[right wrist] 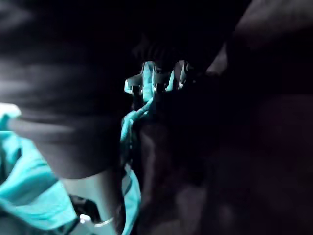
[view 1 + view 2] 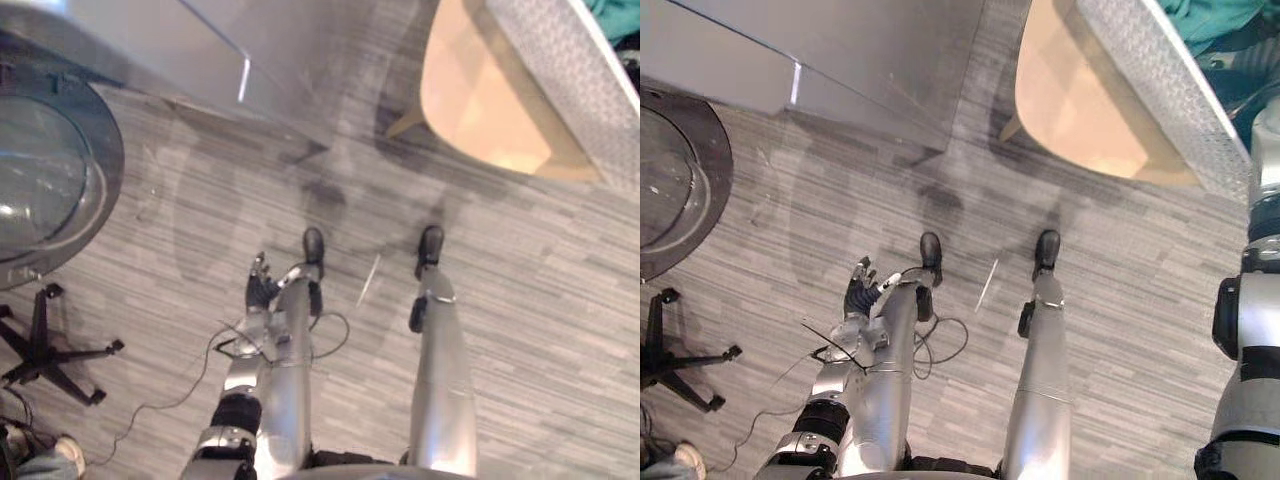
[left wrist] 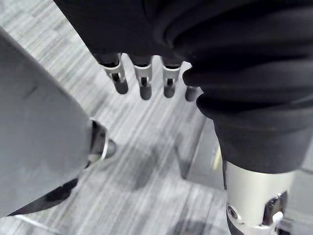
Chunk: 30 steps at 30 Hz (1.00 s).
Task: Pick up the laundry basket with both hands and put the clothes into the washing machine.
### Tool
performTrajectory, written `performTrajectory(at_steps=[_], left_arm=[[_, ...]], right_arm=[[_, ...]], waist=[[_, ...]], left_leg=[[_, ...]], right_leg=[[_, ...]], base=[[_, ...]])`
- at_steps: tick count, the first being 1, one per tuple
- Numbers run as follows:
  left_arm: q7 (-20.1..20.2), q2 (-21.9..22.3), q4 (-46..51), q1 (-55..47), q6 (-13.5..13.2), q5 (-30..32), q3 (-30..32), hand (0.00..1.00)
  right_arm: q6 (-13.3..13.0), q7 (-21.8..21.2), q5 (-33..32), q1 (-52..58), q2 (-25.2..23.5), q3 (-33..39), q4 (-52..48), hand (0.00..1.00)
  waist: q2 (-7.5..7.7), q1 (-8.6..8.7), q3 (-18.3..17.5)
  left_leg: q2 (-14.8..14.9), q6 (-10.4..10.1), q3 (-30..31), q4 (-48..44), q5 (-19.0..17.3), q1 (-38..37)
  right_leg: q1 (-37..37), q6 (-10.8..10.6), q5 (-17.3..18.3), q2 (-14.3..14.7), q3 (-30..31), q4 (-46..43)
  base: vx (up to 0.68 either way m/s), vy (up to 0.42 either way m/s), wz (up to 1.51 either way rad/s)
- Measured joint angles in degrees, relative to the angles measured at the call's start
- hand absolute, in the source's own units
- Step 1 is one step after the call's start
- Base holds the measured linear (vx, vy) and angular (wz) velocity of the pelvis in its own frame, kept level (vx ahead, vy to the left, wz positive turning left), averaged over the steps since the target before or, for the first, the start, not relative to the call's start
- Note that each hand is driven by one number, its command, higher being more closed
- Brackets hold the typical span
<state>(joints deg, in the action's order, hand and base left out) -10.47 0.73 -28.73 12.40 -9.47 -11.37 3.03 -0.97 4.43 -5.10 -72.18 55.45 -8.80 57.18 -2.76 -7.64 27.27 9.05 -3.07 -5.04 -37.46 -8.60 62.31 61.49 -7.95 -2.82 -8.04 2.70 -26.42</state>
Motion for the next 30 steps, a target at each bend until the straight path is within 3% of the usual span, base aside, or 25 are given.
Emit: performTrajectory(at_steps=[6,7,11,21,30], left_arm=[[-1.4,0.2,5.1,0.0,-2.0,-1.8,1.7,0.0],[-1.7,0.2,5.3,0.0,-2.2,-2.0,1.9,0.0],[-2.5,0.1,6.4,0.0,-2.4,-2.7,3.2,0.0],[-2.5,0.2,6.8,0.0,-2.4,-4.3,3.8,0.0],[-3.7,0.3,3.4,-1.7,-2.0,-4.5,3.3,0.0]], right_arm=[[0.1,5.3,0.9,-8.0,4.5,0.0,-0.5,0.0],[0.1,5.9,1.2,-8.8,4.6,0.0,-0.5,1.0],[0.1,8.2,1.3,-11.4,5.9,-0.1,-1.9,1.0],[-0.2,7.7,3.3,-13.9,5.5,-0.9,-2.3,1.0],[-0.1,7.1,-4.8,-10.6,2.6,2.6,-7.3,1.0]], waist=[[-0.61,-0.68,1.5],[-0.62,-0.66,1.6],[-0.61,-0.67,1.7],[-0.49,-0.83,1.8],[0.47,-0.23,2.0]], left_leg=[[-0.1,0.0,1.5,-2.5,0.1,6.7],[-0.1,-0.1,1.5,-2.6,0.1,7.2],[-0.1,-0.4,2.4,-2.8,0.5,9.8],[0.1,-1.0,3.5,-3.0,1.1,11.2],[1.3,-1.0,3.1,-1.2,1.1,2.5]], right_leg=[[6.1,-0.4,0.4,-0.2,-1.2,-2.7],[6.5,-0.4,0.4,-0.3,-1.2,-3.0],[9.1,-0.3,0.8,-0.3,-1.9,-4.0],[10.4,-0.1,1.1,-0.2,-3.1,-4.8],[0.8,1.3,0.1,0.5,-4.4,-1.7]], base=[[0.02,0.008,0.05],[0.0,0.0,0.0],[0.03,-0.014,0.04],[0.04,-0.01,0.03],[0.03,-0.007,-0.03]])
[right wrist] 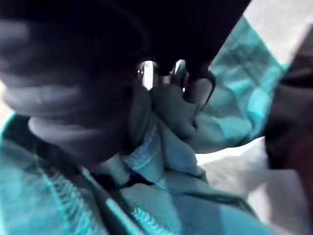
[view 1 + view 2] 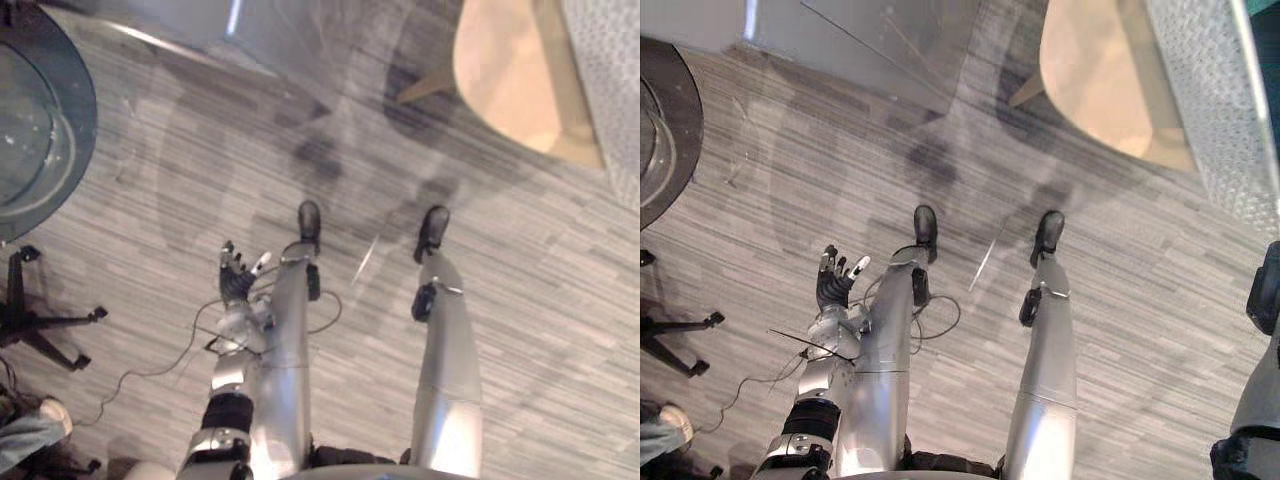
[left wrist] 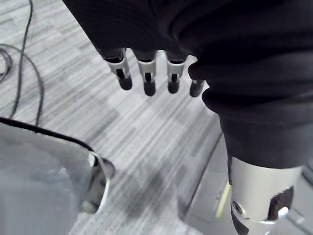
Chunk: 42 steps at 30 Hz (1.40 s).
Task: Pick up the laundry basket with both hands and put the clothes into the washing machine.
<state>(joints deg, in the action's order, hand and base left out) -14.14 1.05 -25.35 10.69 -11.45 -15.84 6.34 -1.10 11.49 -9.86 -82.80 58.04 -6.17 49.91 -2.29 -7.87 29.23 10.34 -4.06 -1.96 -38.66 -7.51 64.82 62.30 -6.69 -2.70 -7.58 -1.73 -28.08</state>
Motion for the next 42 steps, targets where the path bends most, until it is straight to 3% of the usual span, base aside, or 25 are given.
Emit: performTrajectory(at_steps=[7,10,12,16,21,25,27,33,39,42], left_arm=[[0.3,0.6,-6.0,-0.9,1.3,0.0,0.0,0.0],[0.5,1.5,-8.3,-2.5,2.2,0.0,-0.1,0.0],[0.8,1.5,-10.4,-2.6,2.4,0.1,-0.2,0.0],[1.8,1.4,-12.7,-2.9,2.9,0.6,-1.1,0.0],[3.0,1.1,-14.9,-3.4,4.1,0.9,-2.3,0.0],[3.0,0.2,-14.9,-6.1,4.6,1.0,-4.3,0.0],[3.0,-0.7,-12.1,-9.4,4.8,2.1,-6.8,0.0],[3.0,-0.5,-0.2,-15.1,4.9,3.0,-8.2,0.0],[2.1,-0.8,15.5,-17.3,4.6,2.9,-1.7,0.0],[1.3,-1.8,23.6,-17.4,3.9,-1.2,1.3,0.0]], right_arm=[[-0.2,0.2,-11.0,1.4,-1.8,6.0,-2.3,1.0],[-0.9,0.9,-14.6,3.7,-2.4,8.4,-4.2,1.0],[-2.2,1.0,-17.1,4.4,-3.4,8.7,-4.7,1.0],[-3.2,0.8,-20.4,10.0,-3.8,10.9,-8.5,1.0],[-4.6,1.0,-21.7,22.3,-7.5,18.4,-20.3,1.0],[-5.5,1.2,-21.5,35.2,-10.9,24.9,-31.9,1.0],[-6.6,1.1,-20.9,45.2,-13.3,28.7,-40.1,1.0],[-8.6,1.1,-18.5,61.6,-20.0,35.4,-52.6,1.0],[-8.9,0.5,-18.1,67.2,-22.8,35.7,-52.9,1.0],[-9.0,-0.8,-18.2,66.9,-23.5,34.7,-50.3,1.0]], waist=[[0.82,1.12,-0.6],[1.83,1.62,-4.2],[2.11,2.45,-4.7],[2.72,2.41,-6.4],[3.56,2.56,-8.6],[4.54,2.69,-13.4],[5.64,2.71,-18.0],[6.47,3.6,-25.9],[5.3,3.87,-31.4],[5.02,3.75,-32.6]], left_leg=[[0.3,-0.1,-2.3,4.2,0.1,-12.7],[0.2,-0.3,-2.8,6.2,0.1,-15.7],[0.1,-0.3,-2.9,6.9,0.2,-19.1],[-0.1,-0.5,-3.1,8.9,0.2,-24.9],[-0.9,-0.8,-3.7,12.2,0.2,-34.1],[-1.7,-1.7,-3.8,16.6,1.0,-40.6],[-2.6,-1.8,-3.7,21.8,2.3,-45.7],[-4.6,-1.9,-2.5,28.9,3.9,-55.1],[-5.6,-2.0,-0.5,32.9,4.1,-58.5],[-5.4,-1.9,0.7,32.9,4.6,-58.9]], right_leg=[[-10.8,0.2,0.1,-0.1,0.1,2.3],[-13.3,0.7,0.5,-0.2,-0.1,3.3],[-16.3,1.0,0.8,-0.4,-0.7,3.4],[-21.0,1.2,2.0,-0.7,-1.3,3.1],[-28.3,1.3,5.0,-1.5,-1.5,1.8],[-33.5,1.2,6.3,-2.5,-2.5,2.4],[-37.2,1.1,7.3,-3.3,-3.3,3.8],[-45.4,-0.1,9.7,-5.4,-5.8,5.4],[-50.2,-0.7,9.8,-5.3,-7.7,9.8],[-52.0,-0.6,8.9,-4.6,-8.3,11.6]], base=[[0.05,-0.025,-0.02],[0.07,-0.02,-0.01],[0.08,-0.01,0.04],[0.07,-0.026,0.06],[0.04,-0.05,0.07],[0.09,-0.031,0.13],[0.14,-0.017,0.17],[0.14,0.008,0.21],[0.06,0.017,0.16],[0.11,0.004,0.14]])
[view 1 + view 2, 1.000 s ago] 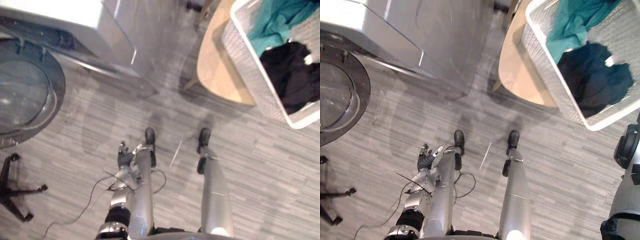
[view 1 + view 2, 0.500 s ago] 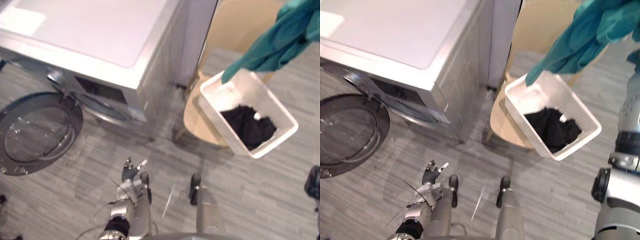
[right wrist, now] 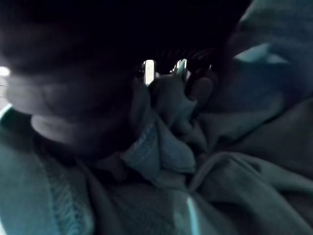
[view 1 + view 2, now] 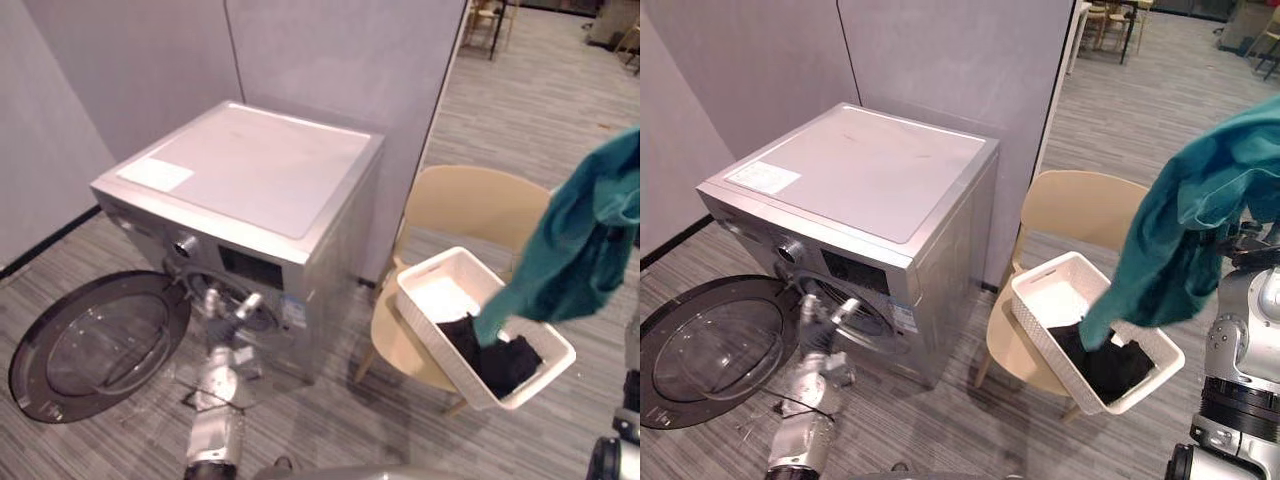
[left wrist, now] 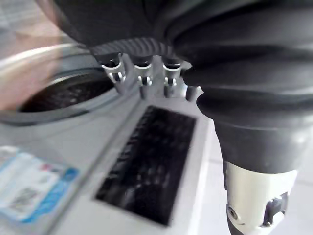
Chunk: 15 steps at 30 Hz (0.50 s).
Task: Pick up the laundry basket with both hands and put the clothes into the washing machine.
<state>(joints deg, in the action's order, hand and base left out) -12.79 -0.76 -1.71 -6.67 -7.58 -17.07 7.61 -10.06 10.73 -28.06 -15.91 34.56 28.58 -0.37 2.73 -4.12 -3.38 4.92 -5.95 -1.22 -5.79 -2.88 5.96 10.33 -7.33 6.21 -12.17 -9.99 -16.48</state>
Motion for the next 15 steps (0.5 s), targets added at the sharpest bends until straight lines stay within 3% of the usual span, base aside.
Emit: performTrajectory(at_steps=[3,7,9,15], left_arm=[[-0.4,-2.0,10.9,0.9,-1.6,-0.8,1.4,0.0],[-1.4,-4.9,18.0,6.5,-4.5,-0.8,0.0,0.0],[-1.0,-7.5,19.4,11.0,-6.5,-0.8,-4.4,0.0],[1.7,-9.2,17.0,21.7,-8.1,-3.8,-16.2,0.0]], right_arm=[[0.3,-1.2,-0.2,-0.7,-0.6,-2.7,1.6,1.0],[0.3,-3.5,-0.8,-2.8,-2.3,-5.6,1.4,1.0],[0.3,-4.0,-1.8,-4.1,-3.1,-7.4,1.1,1.0],[0.2,-4.9,-4.1,-8.7,-4.6,-11.9,0.4,1.0]], waist=[[-0.25,-0.08,-0.2],[-0.48,-0.01,-0.4],[-0.79,0.02,-0.7],[-1.59,0.42,-1.4]], left_leg=[[0.1,-0.1,1.2,0.5,0.1,-1.0],[0.0,0.1,1.3,1.4,0.4,-2.2],[0.0,0.2,1.2,1.8,0.6,-2.9],[0.1,0.3,-0.4,2.3,0.7,-4.0]], right_leg=[[-2.1,0.0,-0.4,0.3,-0.9,1.7],[-3.4,0.0,-1.0,0.5,-0.6,2.8],[-4.3,-0.1,-1.6,0.7,-0.3,4.0],[-4.3,0.1,-2.6,1.3,2.0,4.9]], base=[[0.06,-0.015,0.12],[0.01,0.0,0.0],[-0.02,0.008,-0.04],[-0.04,0.003,-0.17]])
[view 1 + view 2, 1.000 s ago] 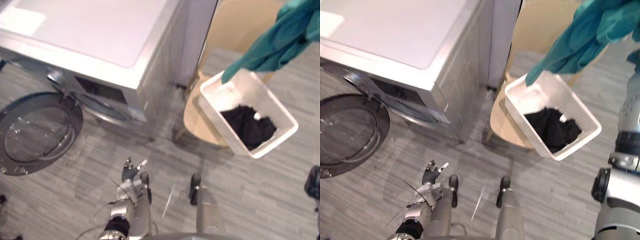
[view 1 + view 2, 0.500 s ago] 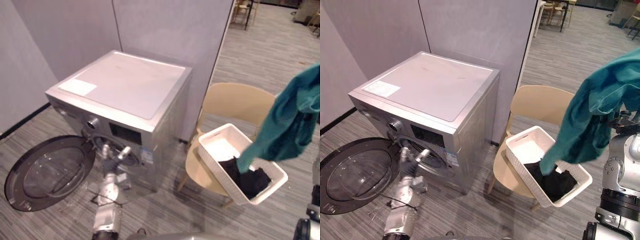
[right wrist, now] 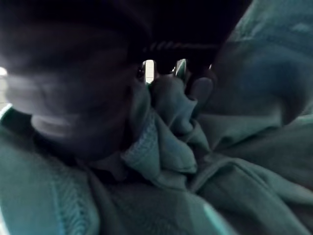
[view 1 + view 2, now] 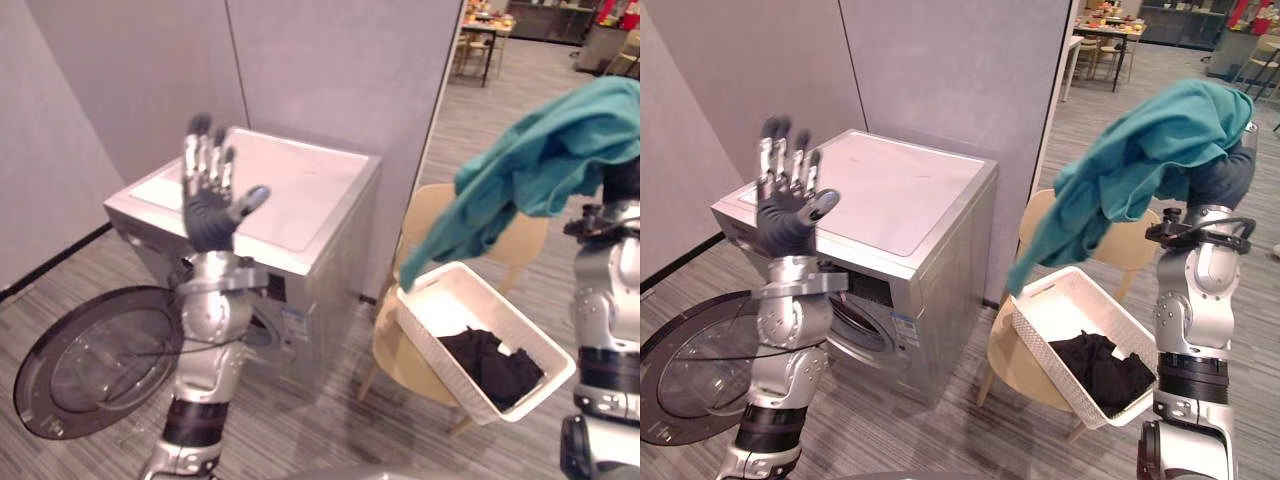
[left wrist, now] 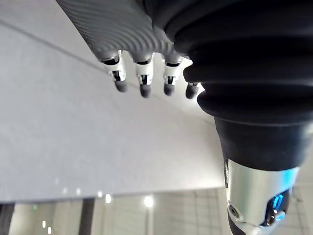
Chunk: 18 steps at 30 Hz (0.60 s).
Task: Pick up the laundry basket with both hands and put the clothes into the washing machine.
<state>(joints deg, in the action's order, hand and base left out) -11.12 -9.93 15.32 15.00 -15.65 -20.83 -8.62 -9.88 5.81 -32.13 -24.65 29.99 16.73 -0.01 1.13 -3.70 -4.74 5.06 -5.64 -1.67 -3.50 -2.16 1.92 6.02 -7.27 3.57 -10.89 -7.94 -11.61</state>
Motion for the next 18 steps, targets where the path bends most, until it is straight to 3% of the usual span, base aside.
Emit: performTrajectory(at_steps=[4,9,12,18], left_arm=[[1.3,-1.0,-10.0,7.4,0.6,0.0,-6.4,0.0],[2.2,-2.0,-23.5,14.4,3.4,0.1,-14.2,0.0],[2.5,-1.2,-28.9,18.7,4.7,0.2,-18.0,0.0],[2.7,0.6,-37.9,26.2,6.7,-0.9,-22.1,0.0]], right_arm=[[-0.1,0.3,-0.8,-4.7,-0.3,-4.4,0.0,1.0],[-0.2,0.3,-2.0,-9.0,-0.3,-9.9,-0.2,1.0],[-0.2,0.2,-3.3,-9.3,-0.3,-11.3,-0.3,1.0],[-0.2,0.3,-3.9,-12.2,-1.9,-15.1,-0.4,1.0]], waist=[[-0.72,0.91,-0.4],[-0.41,3.05,-0.3],[-0.29,3.13,-0.2],[0.52,4.87,0.4]], left_leg=[[0.1,0.2,-1.9,1.5,0.8,-0.7],[0.2,0.2,-3.8,1.6,0.7,-0.2],[0.4,0.3,-4.7,1.6,0.7,-0.2],[1.0,0.3,-5.0,1.7,0.7,-0.2]], right_leg=[[0.4,-0.1,-1.6,0.5,2.0,1.9],[1.5,-0.1,-2.9,1.0,4.1,3.3],[1.8,-0.1,-3.5,1.3,5.0,4.0],[2.3,0.2,-3.7,2.0,5.7,4.1]], base=[[-0.05,0.01,-0.23],[-0.02,0.011,-0.22],[0.01,0.002,-0.16],[0.01,-0.019,-0.08]])
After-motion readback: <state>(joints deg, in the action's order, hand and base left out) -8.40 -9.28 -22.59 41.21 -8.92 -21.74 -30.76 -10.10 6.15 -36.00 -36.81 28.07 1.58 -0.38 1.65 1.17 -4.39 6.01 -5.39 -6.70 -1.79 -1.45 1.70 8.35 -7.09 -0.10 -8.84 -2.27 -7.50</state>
